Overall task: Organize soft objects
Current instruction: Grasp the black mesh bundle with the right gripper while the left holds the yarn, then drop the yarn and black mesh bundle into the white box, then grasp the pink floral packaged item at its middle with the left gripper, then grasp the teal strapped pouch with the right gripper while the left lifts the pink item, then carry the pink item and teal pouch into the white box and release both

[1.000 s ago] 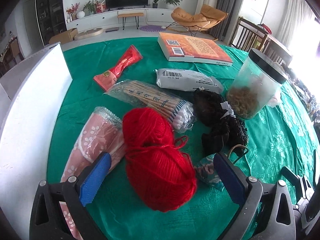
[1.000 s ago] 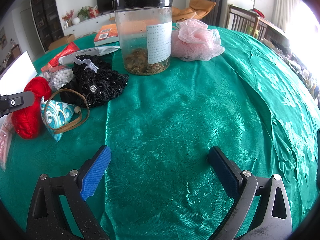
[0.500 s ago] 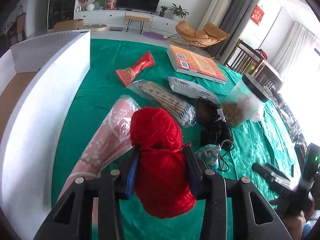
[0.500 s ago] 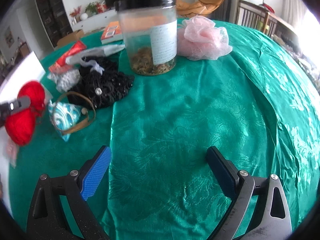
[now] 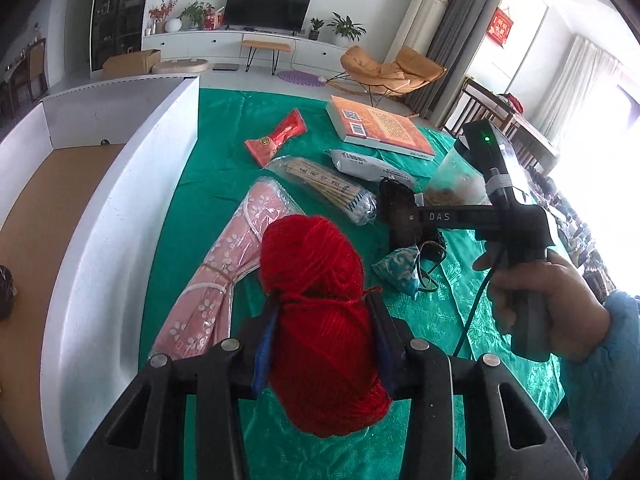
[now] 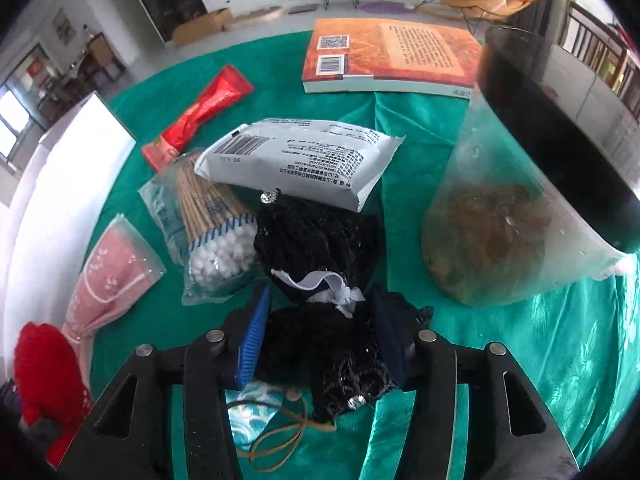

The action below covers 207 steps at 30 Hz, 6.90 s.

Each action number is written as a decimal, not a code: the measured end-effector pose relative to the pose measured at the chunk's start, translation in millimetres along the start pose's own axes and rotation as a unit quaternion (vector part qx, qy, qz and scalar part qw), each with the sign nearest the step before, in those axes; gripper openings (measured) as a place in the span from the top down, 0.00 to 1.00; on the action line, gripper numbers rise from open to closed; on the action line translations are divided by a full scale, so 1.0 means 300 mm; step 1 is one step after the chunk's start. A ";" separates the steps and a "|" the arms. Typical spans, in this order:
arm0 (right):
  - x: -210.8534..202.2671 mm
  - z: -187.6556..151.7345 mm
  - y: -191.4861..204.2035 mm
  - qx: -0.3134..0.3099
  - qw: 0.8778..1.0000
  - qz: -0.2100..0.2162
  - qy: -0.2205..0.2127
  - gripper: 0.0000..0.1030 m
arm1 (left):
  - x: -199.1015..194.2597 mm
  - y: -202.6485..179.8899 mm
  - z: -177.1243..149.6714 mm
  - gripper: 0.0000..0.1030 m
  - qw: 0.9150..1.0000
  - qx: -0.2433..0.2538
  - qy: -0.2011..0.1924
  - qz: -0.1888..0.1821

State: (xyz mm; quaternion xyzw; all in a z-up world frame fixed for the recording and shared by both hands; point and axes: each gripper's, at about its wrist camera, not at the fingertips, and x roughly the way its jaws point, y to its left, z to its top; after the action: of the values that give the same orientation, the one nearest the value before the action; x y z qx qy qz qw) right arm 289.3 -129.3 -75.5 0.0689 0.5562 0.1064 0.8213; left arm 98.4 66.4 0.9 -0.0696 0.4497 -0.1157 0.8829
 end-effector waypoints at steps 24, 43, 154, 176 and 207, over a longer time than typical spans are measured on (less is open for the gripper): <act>-0.411 -0.553 -0.434 0.203 0.969 -0.060 -0.129 0.71 | -0.110 -0.066 -0.050 0.60 0.999 0.023 -0.014 -0.031; -0.699 -0.217 0.208 0.064 0.966 0.183 -0.168 0.71 | -0.599 0.360 0.046 0.60 0.989 -0.041 -0.116 0.088; -0.230 -0.629 -0.043 0.046 0.988 -0.099 -0.105 0.14 | 0.276 0.008 -0.083 0.00 0.987 0.077 0.070 0.120; -0.268 -0.362 -0.023 -0.002 0.997 0.022 -0.078 0.57 | 0.072 -0.011 -0.058 0.77 0.999 0.011 0.031 -0.026; -0.424 -0.388 0.416 -0.065 0.984 0.057 -0.152 0.17 | -0.476 0.395 0.007 0.00 0.972 -0.046 -0.115 0.201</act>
State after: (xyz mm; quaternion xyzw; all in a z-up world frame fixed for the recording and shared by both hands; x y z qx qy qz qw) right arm 123.3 -41.2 24.3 0.0622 0.4115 0.1778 0.8917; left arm 35.6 218.7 86.3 -0.0308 0.3543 0.0940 0.9299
